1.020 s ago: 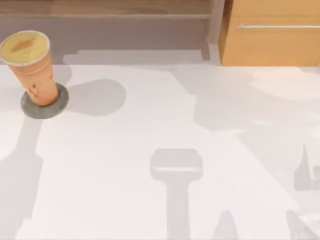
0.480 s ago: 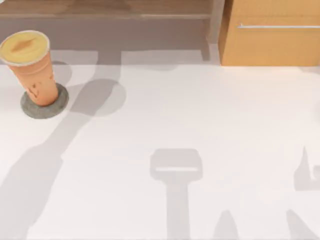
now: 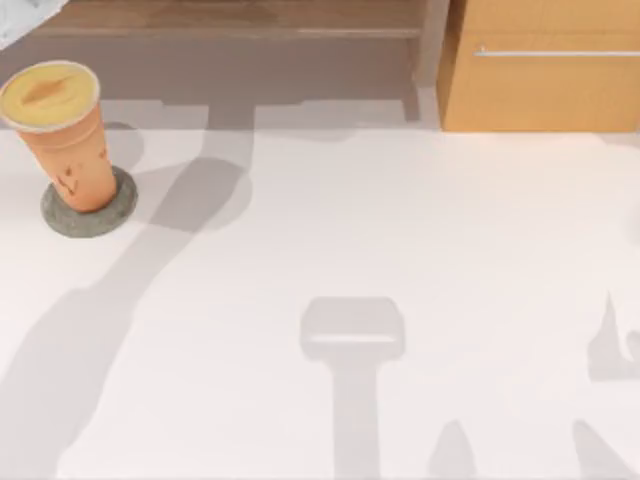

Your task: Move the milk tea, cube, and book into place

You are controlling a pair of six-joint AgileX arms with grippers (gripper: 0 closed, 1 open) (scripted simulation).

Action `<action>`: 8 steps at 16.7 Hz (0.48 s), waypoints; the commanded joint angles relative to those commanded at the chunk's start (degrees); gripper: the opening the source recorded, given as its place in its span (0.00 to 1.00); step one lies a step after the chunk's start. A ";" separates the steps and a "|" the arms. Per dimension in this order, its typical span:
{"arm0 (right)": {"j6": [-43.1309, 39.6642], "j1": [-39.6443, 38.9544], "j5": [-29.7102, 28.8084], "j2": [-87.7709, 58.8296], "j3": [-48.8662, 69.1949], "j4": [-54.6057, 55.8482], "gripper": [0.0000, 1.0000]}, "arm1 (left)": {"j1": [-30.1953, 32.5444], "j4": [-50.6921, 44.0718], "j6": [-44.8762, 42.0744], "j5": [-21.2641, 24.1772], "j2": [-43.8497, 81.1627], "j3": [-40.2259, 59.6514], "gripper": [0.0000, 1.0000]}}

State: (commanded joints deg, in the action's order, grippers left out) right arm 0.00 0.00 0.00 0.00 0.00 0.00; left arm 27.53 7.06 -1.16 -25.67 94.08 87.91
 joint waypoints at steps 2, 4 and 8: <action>0.00 0.00 0.00 0.00 0.00 0.00 1.00 | -0.02 1.21 0.29 -0.63 0.54 1.96 0.00; 0.00 0.00 0.00 0.00 0.00 0.00 1.00 | -0.09 3.29 0.77 -1.52 1.68 6.17 0.00; 0.00 0.00 0.00 0.00 0.00 0.00 1.00 | -1.89 5.69 1.36 -2.11 7.07 17.00 0.00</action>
State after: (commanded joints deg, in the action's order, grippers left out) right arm 0.00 0.00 0.00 0.00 0.00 0.00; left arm 25.63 12.75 0.20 -27.78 101.15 104.91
